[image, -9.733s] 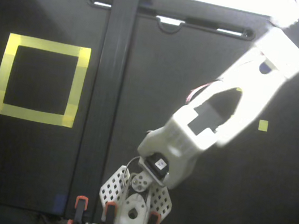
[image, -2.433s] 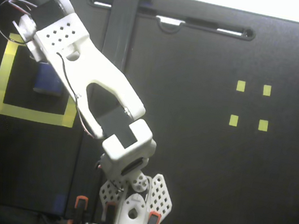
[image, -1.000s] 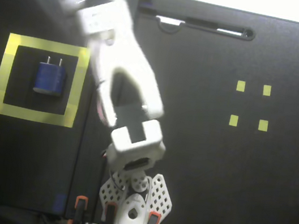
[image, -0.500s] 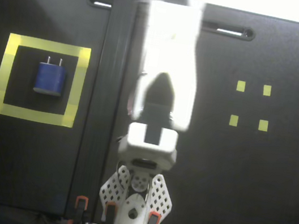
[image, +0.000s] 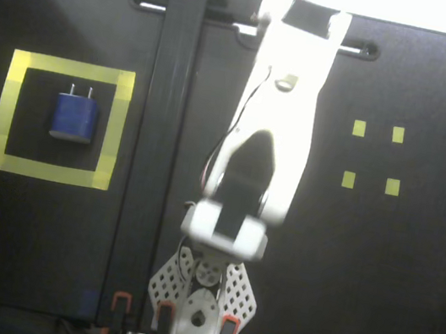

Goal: Grasp the block and place it in the designated area.

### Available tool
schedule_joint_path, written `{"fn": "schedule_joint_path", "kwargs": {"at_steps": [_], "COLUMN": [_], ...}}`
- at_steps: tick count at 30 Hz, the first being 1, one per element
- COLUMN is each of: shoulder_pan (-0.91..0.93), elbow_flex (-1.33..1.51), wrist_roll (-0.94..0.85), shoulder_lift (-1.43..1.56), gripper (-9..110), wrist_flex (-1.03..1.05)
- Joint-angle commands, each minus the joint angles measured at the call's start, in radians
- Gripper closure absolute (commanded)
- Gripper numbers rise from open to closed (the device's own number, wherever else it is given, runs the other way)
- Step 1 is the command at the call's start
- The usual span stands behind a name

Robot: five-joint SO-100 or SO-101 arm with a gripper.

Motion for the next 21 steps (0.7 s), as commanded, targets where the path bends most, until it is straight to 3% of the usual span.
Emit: {"fn": "schedule_joint_path", "kwargs": {"at_steps": [1, 12, 21], "shoulder_pan": [-0.011, -0.035, -0.072], "elbow_flex": [0.086, 0.721, 1.152], "wrist_roll": [-0.008, -0.003, 0.0], "shoulder_lift": [0.114, 0.667, 1.15], "gripper": [102, 102, 102], "wrist_flex": [-0.109, -0.695, -0.956]}}
